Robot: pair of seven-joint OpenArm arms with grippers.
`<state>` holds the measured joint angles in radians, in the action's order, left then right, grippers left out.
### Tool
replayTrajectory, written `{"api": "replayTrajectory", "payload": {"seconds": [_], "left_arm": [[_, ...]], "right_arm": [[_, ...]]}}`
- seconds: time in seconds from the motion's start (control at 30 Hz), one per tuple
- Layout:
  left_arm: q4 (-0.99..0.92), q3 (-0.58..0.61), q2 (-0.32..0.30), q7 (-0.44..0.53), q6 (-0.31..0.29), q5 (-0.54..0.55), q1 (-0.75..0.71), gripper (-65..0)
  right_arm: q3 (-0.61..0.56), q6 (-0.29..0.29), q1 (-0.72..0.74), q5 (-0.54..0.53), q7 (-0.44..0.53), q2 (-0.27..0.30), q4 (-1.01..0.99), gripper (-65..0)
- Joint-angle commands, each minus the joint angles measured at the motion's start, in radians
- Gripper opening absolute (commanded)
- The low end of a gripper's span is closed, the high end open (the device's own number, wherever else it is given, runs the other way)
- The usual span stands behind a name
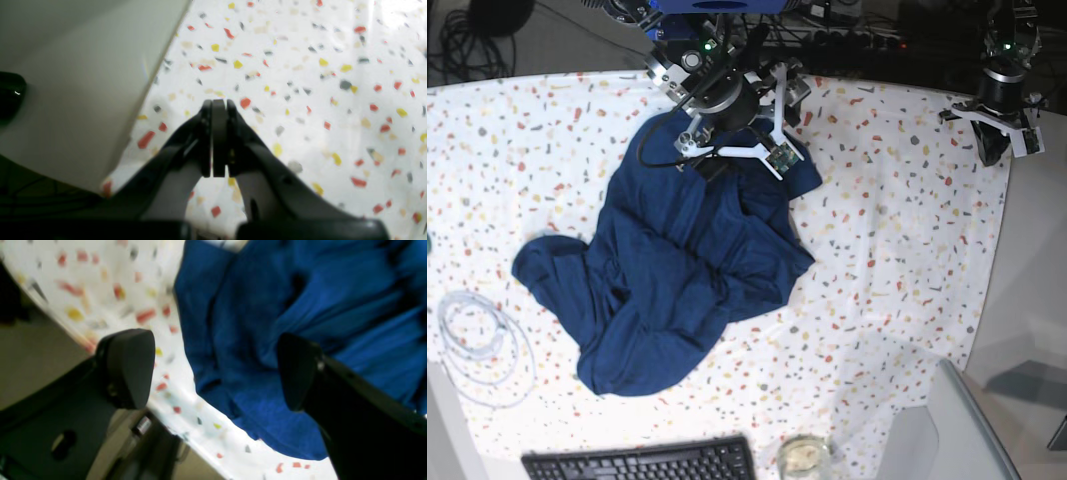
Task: Layout the t-shirt on the table in an organized manner, then fold the t-shirt properly
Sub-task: 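Regrasp the shirt with the right gripper and pull it away from the keyboard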
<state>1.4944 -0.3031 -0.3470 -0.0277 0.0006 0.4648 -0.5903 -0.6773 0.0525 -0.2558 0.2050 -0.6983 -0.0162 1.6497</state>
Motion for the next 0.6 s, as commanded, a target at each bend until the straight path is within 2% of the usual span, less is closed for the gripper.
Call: {"api": "replayTrajectory", "payload": {"seconds": [0.0,0.1,0.23,0.3,0.37,0.5,0.57], "left_arm": [[-0.002,-0.011,-0.011,0.022,0.005,0.001,-0.007,-65.0],[-0.033,-0.011,-0.011,0.022,0.005,0.001,-0.006,-65.0],[-0.059,-0.011,-0.011,0.022,0.005,0.001,-0.006,-65.0],[-0.062,-0.011,-0.011,0.022,0.005,0.001,-0.007,-65.0],[-0.062,-0.009,-0.011,0.022,0.005,0.001,-0.009,-65.0],[-0.062,-0.006,-0.011,0.022,0.005,0.001,-0.006,-65.0],[-0.061,-0.006,-0.011,0.022,0.005,0.001,-0.003,-65.0]], "right_arm": [[-0.025,-0.029,0.034,0.017,0.029,-0.018,-0.013,-11.6],[-0.06,-0.059,0.103,0.015,0.029,-0.02,-0.093,-11.6],[-0.061,-0.061,0.155,0.015,0.029,-0.052,-0.144,-11.6],[-0.063,-0.061,0.174,0.015,0.029,-0.061,-0.167,-14.0],[-0.066,-0.061,0.181,0.015,0.029,-0.067,-0.181,-21.6],[-0.065,-0.061,0.181,0.015,0.029,-0.097,-0.225,-43.4],[-0.065,-0.061,0.18,0.015,0.029,-0.097,-0.24,-51.3]]}}
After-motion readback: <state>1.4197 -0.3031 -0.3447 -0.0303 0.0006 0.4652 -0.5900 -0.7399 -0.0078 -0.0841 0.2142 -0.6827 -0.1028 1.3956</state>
